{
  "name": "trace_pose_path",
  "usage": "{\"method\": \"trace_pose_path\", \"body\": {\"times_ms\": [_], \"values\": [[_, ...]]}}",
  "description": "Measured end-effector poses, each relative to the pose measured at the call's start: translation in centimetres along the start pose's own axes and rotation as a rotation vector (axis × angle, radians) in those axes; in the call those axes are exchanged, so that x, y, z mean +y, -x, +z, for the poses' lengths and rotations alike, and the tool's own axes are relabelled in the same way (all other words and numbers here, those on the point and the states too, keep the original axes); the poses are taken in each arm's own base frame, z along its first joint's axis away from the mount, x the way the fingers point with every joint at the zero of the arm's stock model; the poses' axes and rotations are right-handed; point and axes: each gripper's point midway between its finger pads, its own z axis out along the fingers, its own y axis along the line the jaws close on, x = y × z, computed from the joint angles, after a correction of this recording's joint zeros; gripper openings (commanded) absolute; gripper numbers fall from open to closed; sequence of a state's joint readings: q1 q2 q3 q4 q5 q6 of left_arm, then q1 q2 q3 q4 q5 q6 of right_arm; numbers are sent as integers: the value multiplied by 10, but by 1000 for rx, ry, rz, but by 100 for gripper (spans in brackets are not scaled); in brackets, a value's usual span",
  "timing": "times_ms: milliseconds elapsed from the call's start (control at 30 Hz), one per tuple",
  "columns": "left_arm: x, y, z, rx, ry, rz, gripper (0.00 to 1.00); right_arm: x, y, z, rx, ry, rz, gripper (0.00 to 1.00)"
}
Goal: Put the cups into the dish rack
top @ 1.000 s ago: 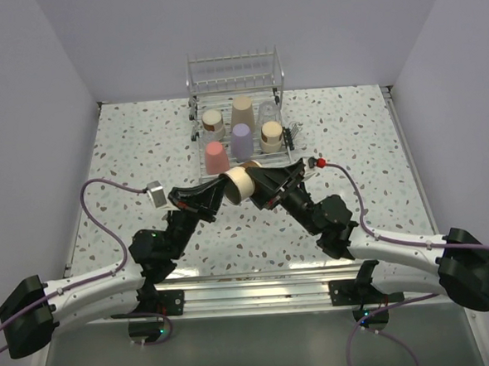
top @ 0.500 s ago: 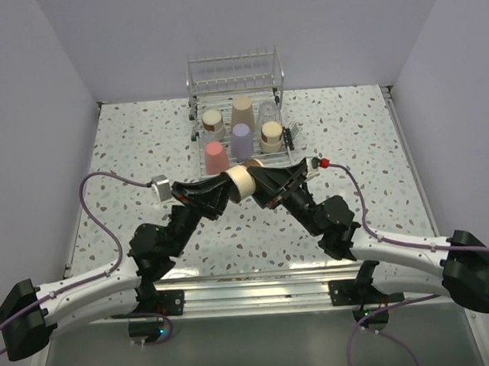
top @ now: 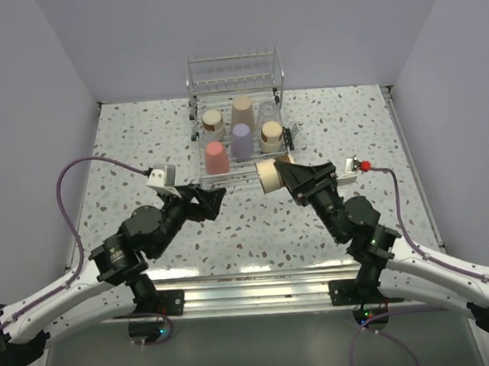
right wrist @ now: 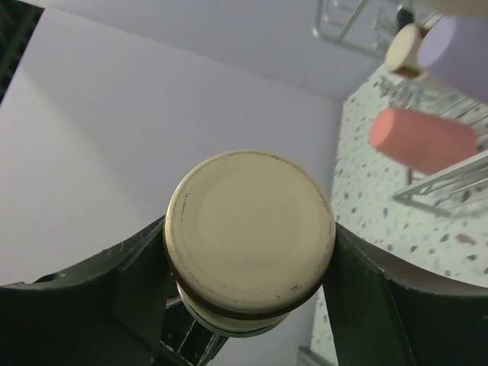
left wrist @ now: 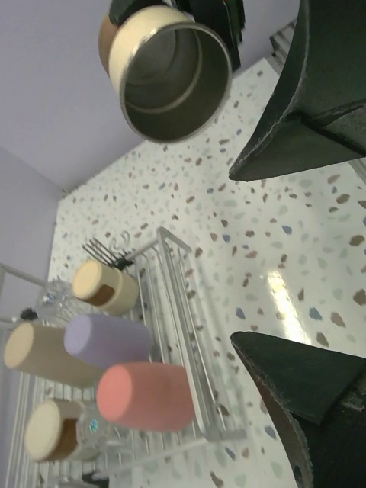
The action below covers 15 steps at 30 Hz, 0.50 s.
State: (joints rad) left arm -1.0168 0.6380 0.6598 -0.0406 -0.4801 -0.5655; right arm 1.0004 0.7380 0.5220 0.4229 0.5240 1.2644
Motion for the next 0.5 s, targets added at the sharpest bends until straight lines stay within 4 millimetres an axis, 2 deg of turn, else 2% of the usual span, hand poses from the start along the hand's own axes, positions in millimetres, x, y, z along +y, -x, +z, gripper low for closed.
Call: {"method": "trace_pose_path", "body": {"times_ms": [233, 367, 500], "values": [[54, -17, -28, 133, 222, 142, 84, -12, 38, 4, -146, -164, -307, 0], [68, -8, -43, 119, 272, 161, 86, -22, 48, 16, -192, -266, -518, 0], [83, 8, -54, 79, 350, 196, 88, -35, 45, 36, -189, -358, -739, 0]]}}
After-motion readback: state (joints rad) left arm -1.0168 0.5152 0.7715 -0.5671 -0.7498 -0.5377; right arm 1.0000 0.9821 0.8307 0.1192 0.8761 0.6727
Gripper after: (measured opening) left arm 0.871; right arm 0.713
